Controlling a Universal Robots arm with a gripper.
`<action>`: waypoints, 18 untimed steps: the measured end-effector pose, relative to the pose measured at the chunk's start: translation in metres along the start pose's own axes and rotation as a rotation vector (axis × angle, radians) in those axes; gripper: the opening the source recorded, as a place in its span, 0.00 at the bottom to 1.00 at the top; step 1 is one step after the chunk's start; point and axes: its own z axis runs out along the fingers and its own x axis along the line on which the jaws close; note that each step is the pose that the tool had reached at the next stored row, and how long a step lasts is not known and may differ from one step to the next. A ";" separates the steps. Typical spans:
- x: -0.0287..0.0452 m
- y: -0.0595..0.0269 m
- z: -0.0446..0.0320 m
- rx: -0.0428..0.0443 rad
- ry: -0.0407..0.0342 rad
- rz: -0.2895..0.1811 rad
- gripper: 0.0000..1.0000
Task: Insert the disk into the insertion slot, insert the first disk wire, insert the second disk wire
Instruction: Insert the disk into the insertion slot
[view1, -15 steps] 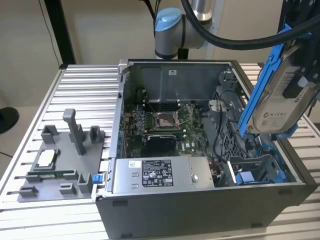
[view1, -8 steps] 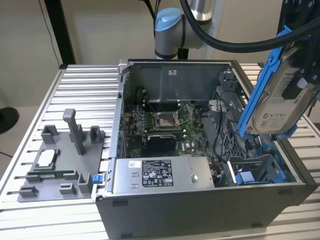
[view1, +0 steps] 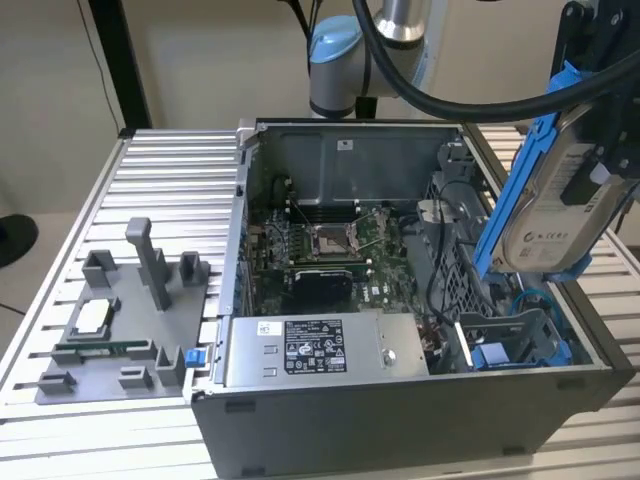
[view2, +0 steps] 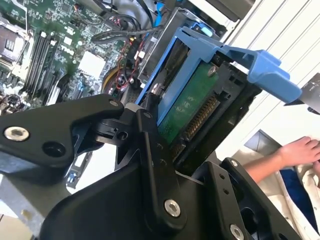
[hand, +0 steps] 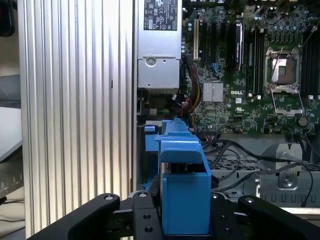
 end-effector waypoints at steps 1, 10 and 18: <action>0.0000 0.0000 0.0005 0.0000 -0.0001 0.000 0.00; 0.0000 -0.0001 0.0021 0.0001 -0.0002 0.000 0.00; 0.0000 -0.0001 0.0033 0.0001 0.0003 0.000 0.00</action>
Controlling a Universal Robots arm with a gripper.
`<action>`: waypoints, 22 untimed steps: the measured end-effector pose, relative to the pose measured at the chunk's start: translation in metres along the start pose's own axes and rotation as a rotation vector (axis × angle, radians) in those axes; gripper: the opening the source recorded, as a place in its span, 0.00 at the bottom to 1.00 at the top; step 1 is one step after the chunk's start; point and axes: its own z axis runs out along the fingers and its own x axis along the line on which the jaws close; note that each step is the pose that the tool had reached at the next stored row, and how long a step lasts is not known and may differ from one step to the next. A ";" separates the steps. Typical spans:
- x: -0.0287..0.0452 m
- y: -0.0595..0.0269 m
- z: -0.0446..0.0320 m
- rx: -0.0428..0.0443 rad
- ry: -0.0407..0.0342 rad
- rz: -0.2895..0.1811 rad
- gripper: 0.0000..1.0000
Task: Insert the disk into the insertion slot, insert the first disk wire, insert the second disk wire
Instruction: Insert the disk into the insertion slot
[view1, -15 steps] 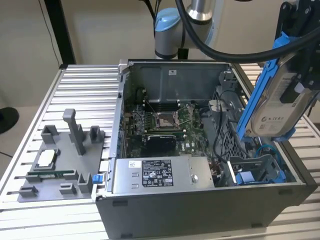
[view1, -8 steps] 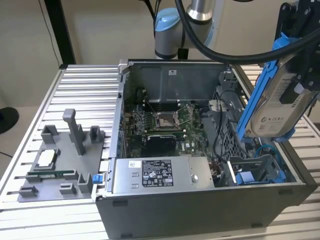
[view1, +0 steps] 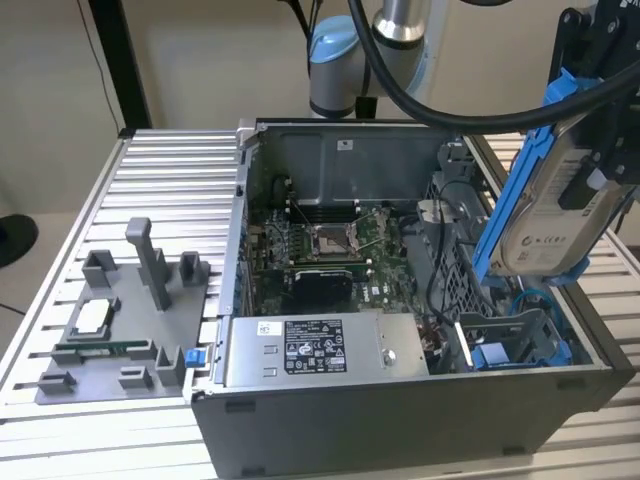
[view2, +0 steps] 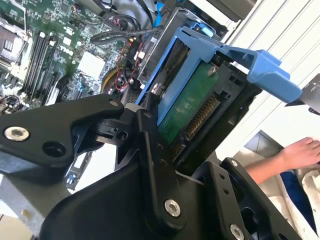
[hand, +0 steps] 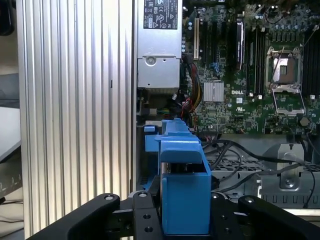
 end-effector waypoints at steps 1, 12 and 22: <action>0.0000 0.0000 0.0001 0.0000 0.0000 0.000 0.00; -0.0001 -0.0002 0.0076 0.0000 -0.0001 0.000 0.00; -0.0001 -0.0003 0.0127 0.0000 0.0000 0.000 0.00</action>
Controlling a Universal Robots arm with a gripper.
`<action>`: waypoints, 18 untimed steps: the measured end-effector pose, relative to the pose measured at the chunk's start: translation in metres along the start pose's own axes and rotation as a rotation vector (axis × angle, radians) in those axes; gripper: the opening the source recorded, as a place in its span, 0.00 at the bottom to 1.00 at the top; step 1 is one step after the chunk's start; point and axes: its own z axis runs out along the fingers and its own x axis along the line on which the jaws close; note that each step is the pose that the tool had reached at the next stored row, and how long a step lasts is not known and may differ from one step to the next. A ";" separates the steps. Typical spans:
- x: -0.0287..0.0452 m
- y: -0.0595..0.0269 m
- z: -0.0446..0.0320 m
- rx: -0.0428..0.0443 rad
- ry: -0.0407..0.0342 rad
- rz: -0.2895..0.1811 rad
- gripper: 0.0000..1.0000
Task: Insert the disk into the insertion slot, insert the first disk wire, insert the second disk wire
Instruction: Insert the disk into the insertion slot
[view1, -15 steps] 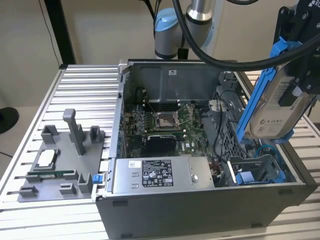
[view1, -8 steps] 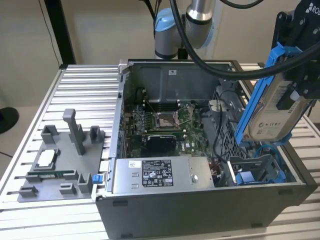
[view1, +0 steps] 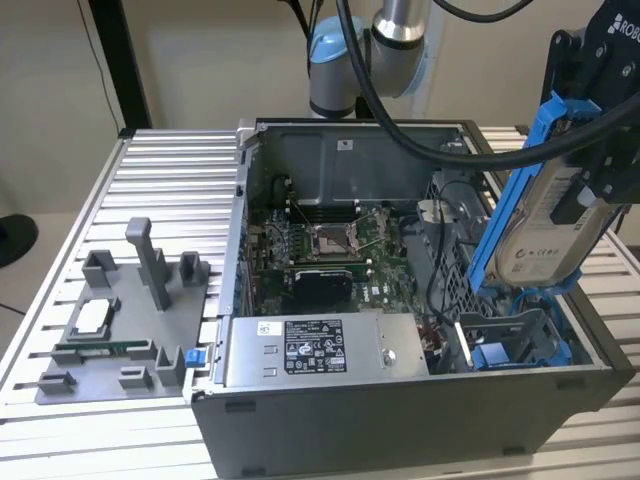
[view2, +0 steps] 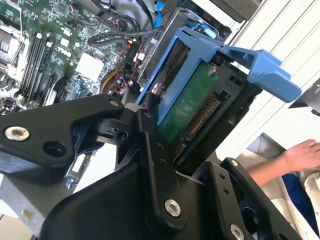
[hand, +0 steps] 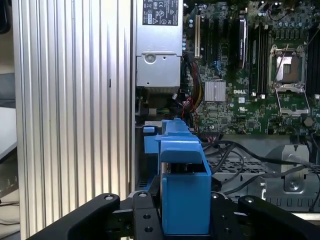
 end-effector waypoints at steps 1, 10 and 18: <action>0.0000 0.0000 0.0000 0.0000 0.0000 0.000 0.00; 0.0000 -0.0002 0.0056 0.0000 -0.0001 0.000 0.00; 0.0000 -0.0002 0.0075 0.0000 -0.0001 0.000 0.00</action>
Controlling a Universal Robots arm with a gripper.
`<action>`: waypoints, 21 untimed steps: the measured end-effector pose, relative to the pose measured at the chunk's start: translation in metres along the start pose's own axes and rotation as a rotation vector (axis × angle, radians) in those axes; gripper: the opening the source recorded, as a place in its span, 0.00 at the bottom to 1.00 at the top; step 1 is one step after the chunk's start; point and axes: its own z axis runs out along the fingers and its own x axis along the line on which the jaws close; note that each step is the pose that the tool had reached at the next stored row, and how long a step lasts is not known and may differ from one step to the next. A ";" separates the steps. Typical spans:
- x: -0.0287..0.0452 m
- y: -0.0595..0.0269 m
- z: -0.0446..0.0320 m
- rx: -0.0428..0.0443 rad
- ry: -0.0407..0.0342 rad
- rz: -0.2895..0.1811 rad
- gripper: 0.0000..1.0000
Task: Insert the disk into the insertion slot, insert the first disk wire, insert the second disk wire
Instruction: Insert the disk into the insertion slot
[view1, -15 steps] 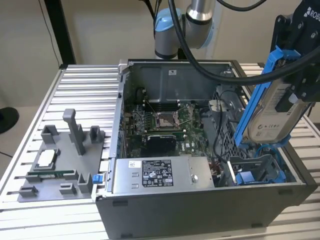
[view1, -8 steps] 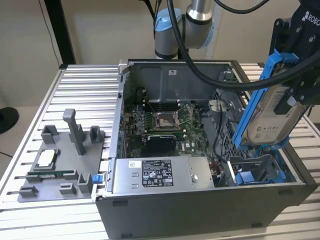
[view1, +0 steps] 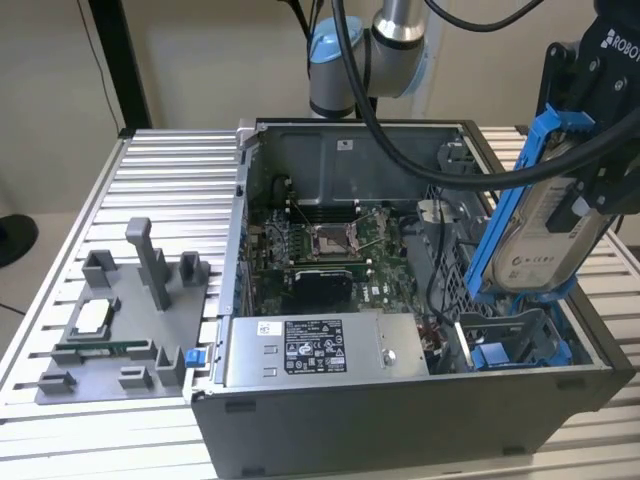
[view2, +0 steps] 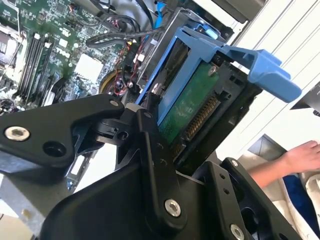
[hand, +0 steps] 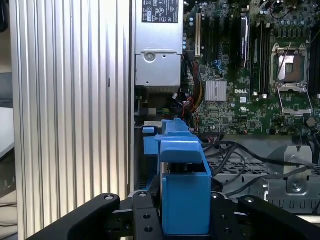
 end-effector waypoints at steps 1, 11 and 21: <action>0.0000 0.0000 0.0002 0.0000 0.0000 0.000 0.00; 0.0000 -0.0003 0.0095 0.0000 -0.0001 0.000 0.00; -0.0001 -0.0009 0.0188 0.0000 0.0000 0.000 0.00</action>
